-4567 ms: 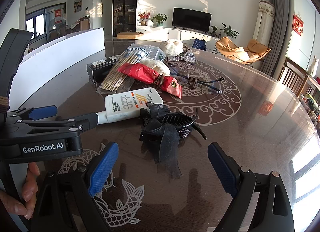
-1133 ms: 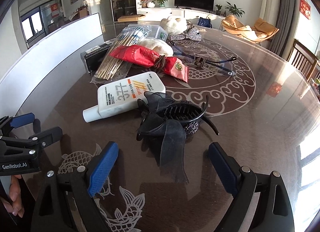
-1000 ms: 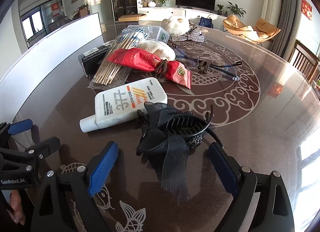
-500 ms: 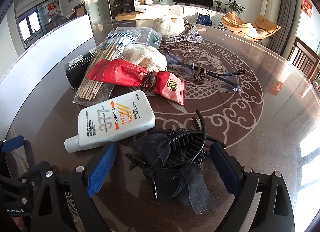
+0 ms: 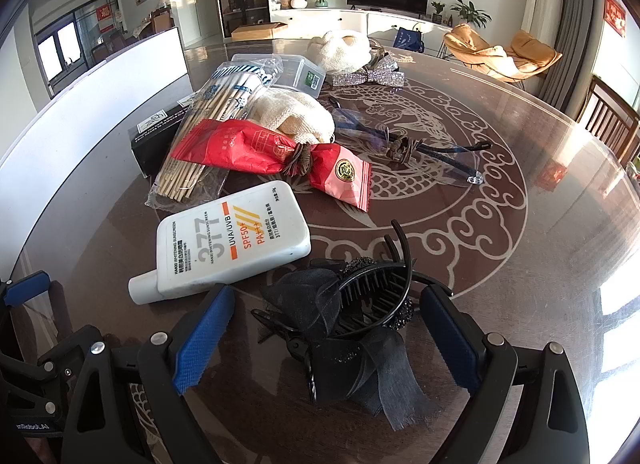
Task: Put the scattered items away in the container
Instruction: 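Move the right gripper to the black hair clip while the left gripper approaches the white sunscreen tube, then close the right gripper on the black hair clip while the left gripper closes on the sunscreen tube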
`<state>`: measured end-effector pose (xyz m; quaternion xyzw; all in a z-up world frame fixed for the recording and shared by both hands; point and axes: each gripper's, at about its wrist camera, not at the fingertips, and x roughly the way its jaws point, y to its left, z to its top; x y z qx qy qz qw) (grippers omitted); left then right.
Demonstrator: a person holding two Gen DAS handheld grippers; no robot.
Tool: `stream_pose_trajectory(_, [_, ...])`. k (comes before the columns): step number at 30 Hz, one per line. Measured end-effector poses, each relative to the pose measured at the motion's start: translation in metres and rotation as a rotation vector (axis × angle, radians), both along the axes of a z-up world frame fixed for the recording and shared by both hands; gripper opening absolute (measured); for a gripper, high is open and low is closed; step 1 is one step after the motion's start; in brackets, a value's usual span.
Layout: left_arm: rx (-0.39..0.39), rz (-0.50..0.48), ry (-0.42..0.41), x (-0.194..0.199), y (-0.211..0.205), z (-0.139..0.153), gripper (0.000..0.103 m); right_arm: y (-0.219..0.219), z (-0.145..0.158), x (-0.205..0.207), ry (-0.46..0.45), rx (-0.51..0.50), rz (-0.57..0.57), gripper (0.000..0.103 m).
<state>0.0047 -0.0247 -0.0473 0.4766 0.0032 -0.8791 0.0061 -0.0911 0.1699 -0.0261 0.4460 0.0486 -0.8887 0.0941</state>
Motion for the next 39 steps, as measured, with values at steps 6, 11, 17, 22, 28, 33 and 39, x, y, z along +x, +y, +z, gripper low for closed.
stream_pose_trajectory(6, [-0.001,-0.005,0.007,0.001,0.001,0.000,0.103,-0.001,0.000,0.000,0.002,0.001,-0.004,0.095])
stream_pose_trajectory(11, [-0.002,-0.015,0.006,0.000,0.003,-0.001,0.103,0.016,0.000,-0.012,-0.013,0.002,-0.064,0.093])
stream_pose_trajectory(17, [-0.002,-0.170,-0.034,-0.005,0.025,0.001,0.103,0.048,0.001,-0.006,-0.011,0.005,-0.066,0.093])
stream_pose_trajectory(22, [-0.005,-0.318,-0.028,-0.031,0.065,0.003,0.103,0.065,0.000,-0.001,-0.005,-0.002,-0.099,0.093])
stream_pose_trajectory(28, [0.001,-0.304,0.004,-0.074,0.078,0.002,0.103,0.066,0.000,0.000,0.002,0.000,-0.106,0.094])
stream_pose_trajectory(33, [-0.002,-0.331,-0.009,-0.098,0.091,0.002,0.103,0.066,0.000,-0.001,0.002,0.001,-0.109,0.094])
stream_pose_trajectory(39, [-0.002,-0.391,0.017,-0.102,0.103,0.008,0.080,0.070,0.000,-0.001,0.003,0.001,-0.125,0.094])
